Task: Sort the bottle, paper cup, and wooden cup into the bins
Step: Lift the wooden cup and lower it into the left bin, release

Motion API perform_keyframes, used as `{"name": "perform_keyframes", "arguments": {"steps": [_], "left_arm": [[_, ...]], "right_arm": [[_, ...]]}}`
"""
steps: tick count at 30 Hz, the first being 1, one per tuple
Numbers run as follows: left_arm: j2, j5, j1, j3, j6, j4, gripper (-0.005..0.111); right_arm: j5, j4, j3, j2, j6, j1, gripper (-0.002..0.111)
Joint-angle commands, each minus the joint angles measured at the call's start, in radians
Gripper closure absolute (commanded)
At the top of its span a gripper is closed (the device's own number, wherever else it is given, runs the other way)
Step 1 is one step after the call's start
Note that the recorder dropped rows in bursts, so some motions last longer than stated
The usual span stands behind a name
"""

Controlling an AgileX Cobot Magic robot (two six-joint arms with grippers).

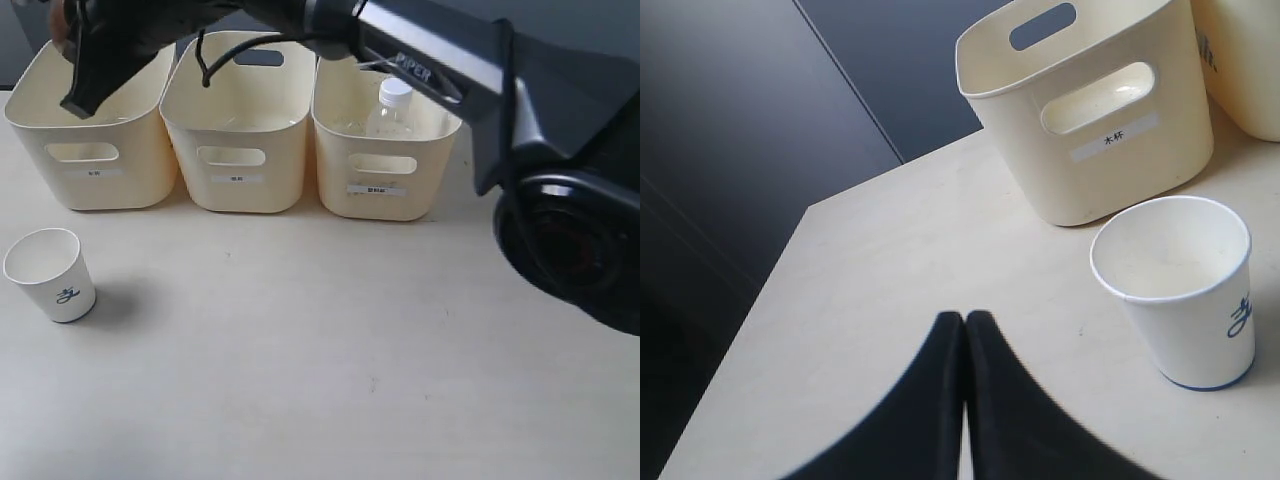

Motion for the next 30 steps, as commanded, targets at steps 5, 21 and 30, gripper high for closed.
{"name": "perform_keyframes", "arguments": {"steps": [5,21,30], "left_arm": [[-0.003,-0.004,-0.005,0.002,-0.006,-0.004,0.107],[-0.003,-0.004,-0.005,0.002,-0.006,-0.004,0.107],[-0.003,-0.004,-0.005,0.002,-0.006,-0.004,0.107]], "right_arm": [[-0.024,0.018,-0.147,0.151,0.001,-0.025,0.109],[-0.044,0.003,-0.178,0.213,0.033,-0.044,0.070],[0.061,0.028,-0.180,0.111,0.033,-0.040,0.070]]}}
